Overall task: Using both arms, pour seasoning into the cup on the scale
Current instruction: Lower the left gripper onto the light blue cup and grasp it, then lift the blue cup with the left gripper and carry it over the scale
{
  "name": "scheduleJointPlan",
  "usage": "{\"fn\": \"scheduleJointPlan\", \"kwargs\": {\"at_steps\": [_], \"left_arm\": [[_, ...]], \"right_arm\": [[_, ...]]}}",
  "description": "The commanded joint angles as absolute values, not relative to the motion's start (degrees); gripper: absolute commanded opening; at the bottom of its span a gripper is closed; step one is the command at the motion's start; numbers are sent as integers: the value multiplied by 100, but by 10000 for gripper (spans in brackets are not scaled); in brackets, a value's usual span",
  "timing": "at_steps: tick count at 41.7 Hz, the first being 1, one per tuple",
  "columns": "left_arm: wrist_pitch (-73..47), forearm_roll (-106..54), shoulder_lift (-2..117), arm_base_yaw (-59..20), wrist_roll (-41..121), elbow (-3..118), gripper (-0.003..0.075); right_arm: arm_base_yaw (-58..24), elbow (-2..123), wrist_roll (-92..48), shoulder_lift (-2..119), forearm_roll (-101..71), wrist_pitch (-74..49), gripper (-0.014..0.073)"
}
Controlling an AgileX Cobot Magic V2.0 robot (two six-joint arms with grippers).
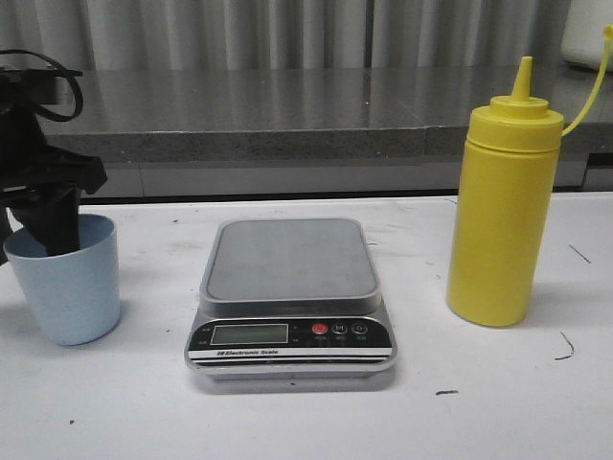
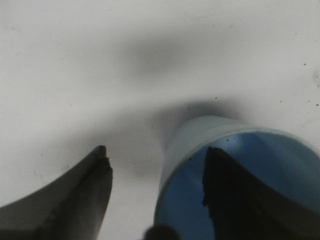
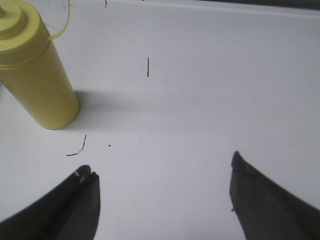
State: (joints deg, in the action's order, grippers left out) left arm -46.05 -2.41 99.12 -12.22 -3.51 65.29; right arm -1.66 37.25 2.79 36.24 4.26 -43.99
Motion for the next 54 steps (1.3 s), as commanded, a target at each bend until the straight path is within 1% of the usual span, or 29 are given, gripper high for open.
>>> {"fn": "scheduleJointPlan", "kwargs": {"at_steps": [1, 14, 18, 24, 28, 33, 37, 43, 54], "left_arm": [[-4448, -414, 9691, -1266, -356, 6698, 266], [-4530, -440, 9671, -1266, -356, 6698, 36], [-4601, -440, 9573, -1266, -356, 6698, -19], [-4772, -440, 9254, -1266, -356, 6771, -20], [-5037, -440, 9077, -1329, -356, 7060, -20], [-5456, -440, 9029, -1587, -356, 7639, -20], [-5497, -440, 9043, -1895, -356, 8060, -20], [-5612, -407, 9336, -2374, -540, 8718, -20], [-6192, -337, 10475, -3015, -648, 10089, -20]], "right_arm": [[-146, 3920, 232, 3657, 531, -4054, 561], [-146, 3920, 232, 3657, 531, -4054, 561], [-146, 3920, 232, 3657, 531, -4054, 561], [-146, 3920, 232, 3657, 531, -4054, 561], [-146, 3920, 232, 3657, 531, -4054, 561], [-146, 3920, 232, 3657, 531, -4054, 561], [-146, 3920, 232, 3657, 531, -4054, 561], [-146, 3920, 232, 3657, 531, -4054, 561], [-146, 3920, 232, 3657, 531, -4054, 561]]}}
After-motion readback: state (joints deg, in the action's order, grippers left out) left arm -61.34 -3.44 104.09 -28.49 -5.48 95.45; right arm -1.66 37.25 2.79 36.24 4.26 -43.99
